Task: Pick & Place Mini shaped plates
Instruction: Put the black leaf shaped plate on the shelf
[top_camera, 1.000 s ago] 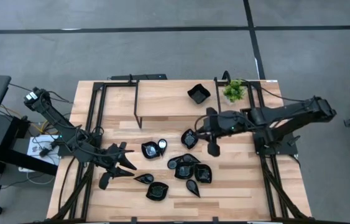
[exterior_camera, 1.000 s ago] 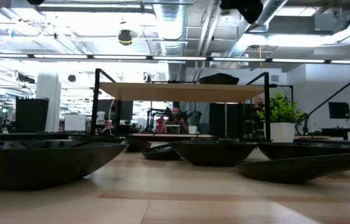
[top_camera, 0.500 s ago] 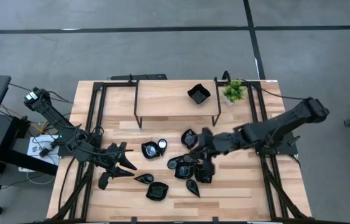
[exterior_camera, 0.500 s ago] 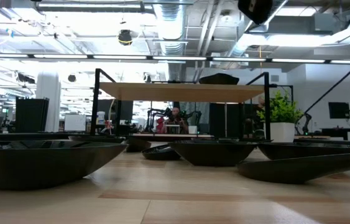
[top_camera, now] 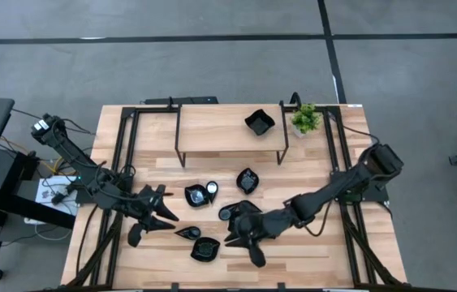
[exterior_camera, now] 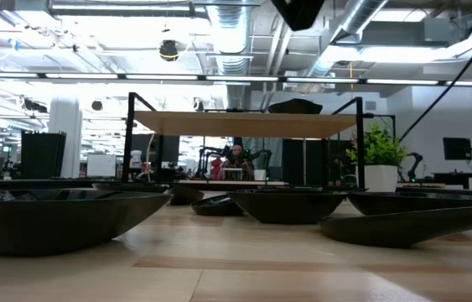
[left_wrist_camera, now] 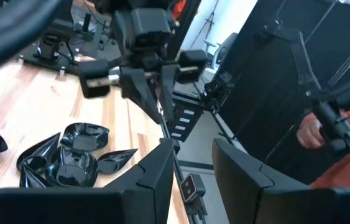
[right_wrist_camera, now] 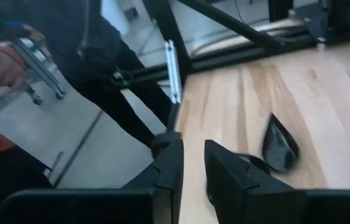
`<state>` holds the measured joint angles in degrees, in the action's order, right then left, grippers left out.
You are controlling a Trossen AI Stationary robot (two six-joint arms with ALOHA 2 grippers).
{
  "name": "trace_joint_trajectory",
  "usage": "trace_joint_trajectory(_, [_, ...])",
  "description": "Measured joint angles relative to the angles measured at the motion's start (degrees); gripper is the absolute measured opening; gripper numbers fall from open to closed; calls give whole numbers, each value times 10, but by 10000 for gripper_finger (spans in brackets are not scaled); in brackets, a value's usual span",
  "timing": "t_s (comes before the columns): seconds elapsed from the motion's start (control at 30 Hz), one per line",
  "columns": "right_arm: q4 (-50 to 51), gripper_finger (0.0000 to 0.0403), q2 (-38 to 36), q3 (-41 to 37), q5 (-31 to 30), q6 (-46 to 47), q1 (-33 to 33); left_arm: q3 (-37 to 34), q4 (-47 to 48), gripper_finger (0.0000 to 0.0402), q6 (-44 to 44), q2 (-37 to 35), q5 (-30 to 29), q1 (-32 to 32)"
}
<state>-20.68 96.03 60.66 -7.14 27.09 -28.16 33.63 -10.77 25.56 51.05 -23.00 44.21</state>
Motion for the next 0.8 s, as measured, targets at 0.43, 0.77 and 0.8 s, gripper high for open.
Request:
trace_joint_trajectory(0.43, [-66,61,37,15,65,-28,9,0,-9,113,4,0,-1,0])
trace_joint_trajectory(0.77, [-23,61,37,33,27,-58,12,0,-9,113,9,0,4,1])
trace_joint_trajectory(0.8, [-17,61,37,34,8,-63,11,0,-9,113,14,0,5,1])
